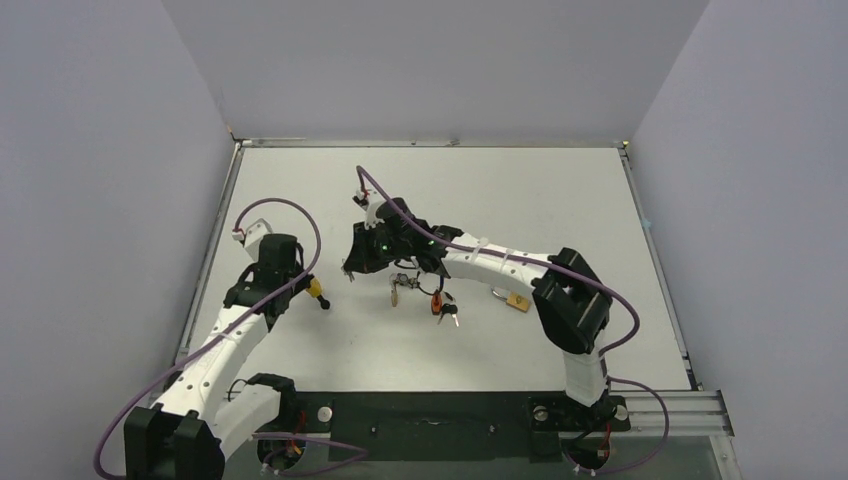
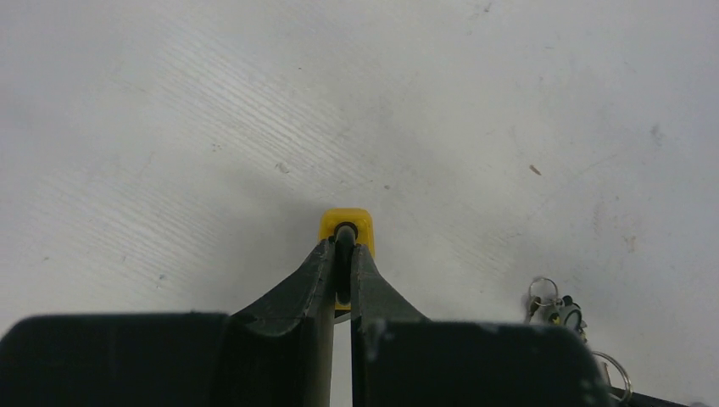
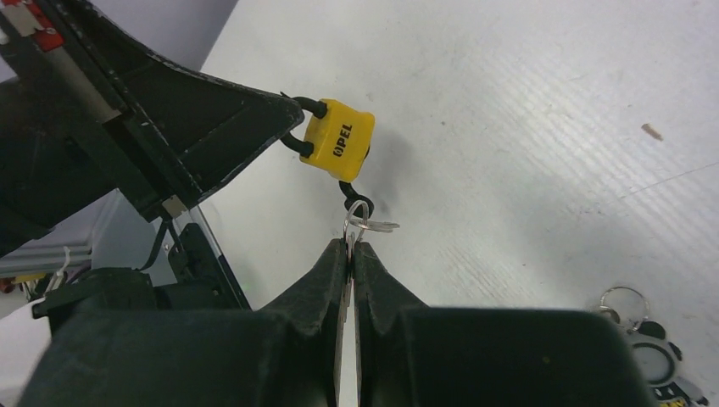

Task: Lock with the key
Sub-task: Place the lock at the center of the board, then place the key at the center of the board.

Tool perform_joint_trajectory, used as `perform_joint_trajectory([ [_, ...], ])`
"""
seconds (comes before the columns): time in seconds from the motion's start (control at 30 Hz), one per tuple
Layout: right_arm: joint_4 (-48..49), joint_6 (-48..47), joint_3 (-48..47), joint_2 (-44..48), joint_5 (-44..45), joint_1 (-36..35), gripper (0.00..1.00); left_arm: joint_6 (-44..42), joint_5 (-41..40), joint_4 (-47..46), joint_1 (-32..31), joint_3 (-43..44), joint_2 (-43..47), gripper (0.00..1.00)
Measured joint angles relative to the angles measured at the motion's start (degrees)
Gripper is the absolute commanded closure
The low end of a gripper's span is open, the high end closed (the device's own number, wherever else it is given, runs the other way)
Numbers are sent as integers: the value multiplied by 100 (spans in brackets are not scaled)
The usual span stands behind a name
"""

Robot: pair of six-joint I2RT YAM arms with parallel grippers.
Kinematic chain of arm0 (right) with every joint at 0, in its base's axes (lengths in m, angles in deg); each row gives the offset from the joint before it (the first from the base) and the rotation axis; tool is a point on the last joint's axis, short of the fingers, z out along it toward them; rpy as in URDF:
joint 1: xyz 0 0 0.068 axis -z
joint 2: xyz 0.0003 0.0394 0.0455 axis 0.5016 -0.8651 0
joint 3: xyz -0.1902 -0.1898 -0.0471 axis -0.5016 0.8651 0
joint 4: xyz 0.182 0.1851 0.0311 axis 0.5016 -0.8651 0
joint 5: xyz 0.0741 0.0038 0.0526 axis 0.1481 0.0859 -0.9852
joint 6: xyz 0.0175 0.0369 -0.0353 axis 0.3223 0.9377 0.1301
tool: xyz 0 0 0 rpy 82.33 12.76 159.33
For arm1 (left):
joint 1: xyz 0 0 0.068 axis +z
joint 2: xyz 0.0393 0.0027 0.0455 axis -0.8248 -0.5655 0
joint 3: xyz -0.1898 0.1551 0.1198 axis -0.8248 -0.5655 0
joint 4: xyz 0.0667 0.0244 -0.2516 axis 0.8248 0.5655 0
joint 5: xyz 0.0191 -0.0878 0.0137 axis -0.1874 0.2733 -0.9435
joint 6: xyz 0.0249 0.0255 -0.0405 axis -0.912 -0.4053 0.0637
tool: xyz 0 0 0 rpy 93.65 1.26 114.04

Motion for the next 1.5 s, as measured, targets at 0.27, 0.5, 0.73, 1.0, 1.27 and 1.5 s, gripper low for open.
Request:
perform_joint_trajectory([
  [0.27, 61, 234, -96, -577, 0, -142, 100, 109, -439, -101, -17, -247, -72, 100],
  [0.5, 398, 439, -98, -678, -20, -142, 100, 245, -400, -415, -39, -544, -422, 100],
  [0.73, 636, 634, -101, -1165, -87, -142, 100, 354, -66, -837, -33, -579, -680, 95],
  [1.0, 688, 793, -107, -1467, -107, -142, 100, 586, 149, -925, 232, -680, -671, 65],
  [1.27, 780, 881, -271, -1488, -107, -142, 100, 601, 173, -831, 450, -721, -334, 59],
  [1.5, 809, 905, -525, -1838, -105, -166, 100, 691, 195, -732, 614, -765, -326, 54],
])
